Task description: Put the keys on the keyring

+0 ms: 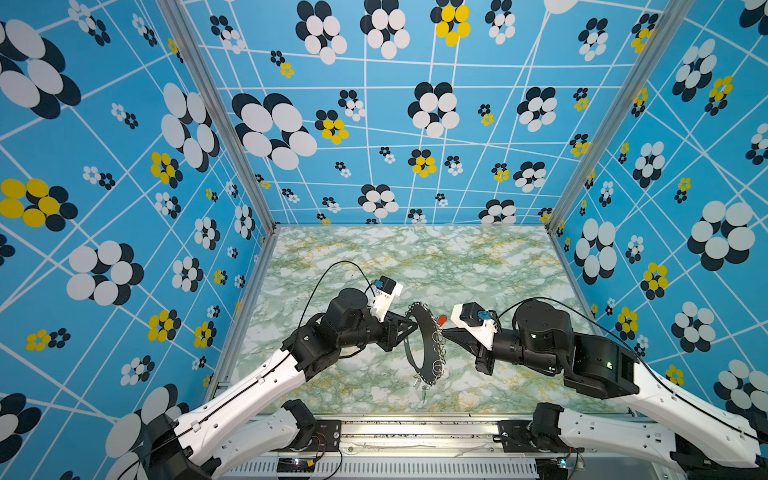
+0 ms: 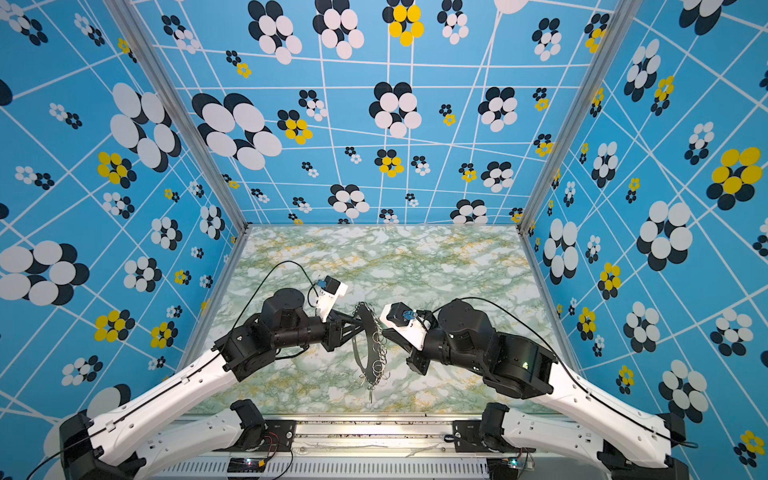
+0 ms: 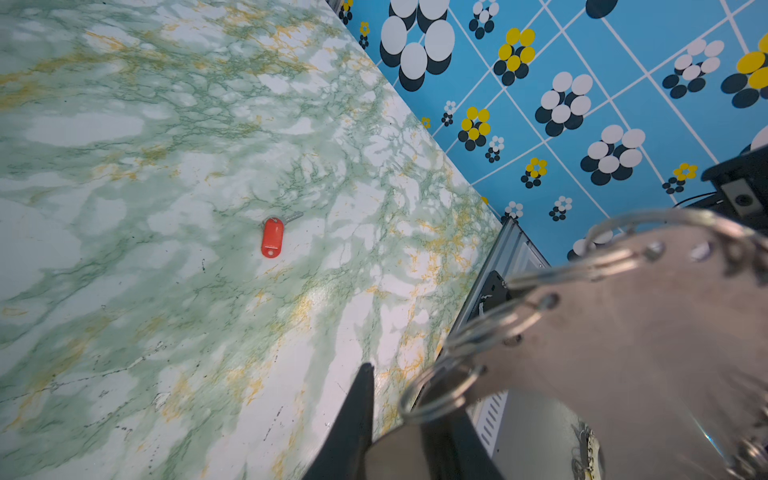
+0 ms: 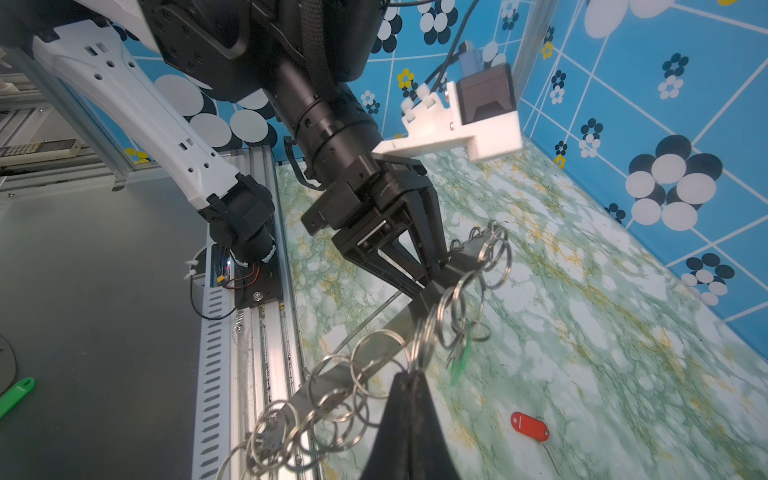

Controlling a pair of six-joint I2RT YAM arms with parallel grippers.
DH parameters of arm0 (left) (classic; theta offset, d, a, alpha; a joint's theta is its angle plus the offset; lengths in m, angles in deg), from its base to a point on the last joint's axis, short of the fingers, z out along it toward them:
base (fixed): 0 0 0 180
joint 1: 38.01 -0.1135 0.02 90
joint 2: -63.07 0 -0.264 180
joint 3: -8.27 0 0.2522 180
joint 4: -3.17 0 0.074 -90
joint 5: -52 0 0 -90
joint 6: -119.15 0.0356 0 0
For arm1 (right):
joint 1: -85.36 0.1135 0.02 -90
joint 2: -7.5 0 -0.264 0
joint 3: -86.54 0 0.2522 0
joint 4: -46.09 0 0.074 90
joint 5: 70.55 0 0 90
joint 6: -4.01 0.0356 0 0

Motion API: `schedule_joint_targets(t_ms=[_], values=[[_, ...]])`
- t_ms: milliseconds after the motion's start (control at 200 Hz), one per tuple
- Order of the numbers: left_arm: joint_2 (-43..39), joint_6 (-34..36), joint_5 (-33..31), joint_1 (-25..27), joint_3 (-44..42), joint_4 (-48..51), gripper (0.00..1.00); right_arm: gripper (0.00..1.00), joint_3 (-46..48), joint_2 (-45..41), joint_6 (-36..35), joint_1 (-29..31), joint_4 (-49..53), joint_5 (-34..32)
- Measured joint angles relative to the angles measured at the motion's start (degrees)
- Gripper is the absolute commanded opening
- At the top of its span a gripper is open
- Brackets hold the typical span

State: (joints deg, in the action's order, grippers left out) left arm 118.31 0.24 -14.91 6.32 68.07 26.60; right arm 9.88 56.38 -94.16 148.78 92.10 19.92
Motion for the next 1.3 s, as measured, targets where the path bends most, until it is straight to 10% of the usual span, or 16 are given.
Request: schedule_joint_targets(t_ms=[240,435,830,1299], values=[[-1.5,-3.5,-1.6,0.1,-3.2,-3.8,0.39,0.0,-0.3,0.5,-1.1,0.6,2.1,-6.8],[-3.0,-4.2,-3.7,0.0,-3.6,-3.7,0.9,0.0,-0.3,0.5,-2.6,0.7,5.5,-7.9],[-8.0,2.1,-7.8,0.2,-1.9,2.3,0.95,0.0,-3.1,2.1,-4.1,0.7,9.6,-5.4],[-3.7,16.2,-17.1,12.0,7.2,12.0,0.99,0.0,-6.7,5.8,-4.7,0.7,13.9,0.5]])
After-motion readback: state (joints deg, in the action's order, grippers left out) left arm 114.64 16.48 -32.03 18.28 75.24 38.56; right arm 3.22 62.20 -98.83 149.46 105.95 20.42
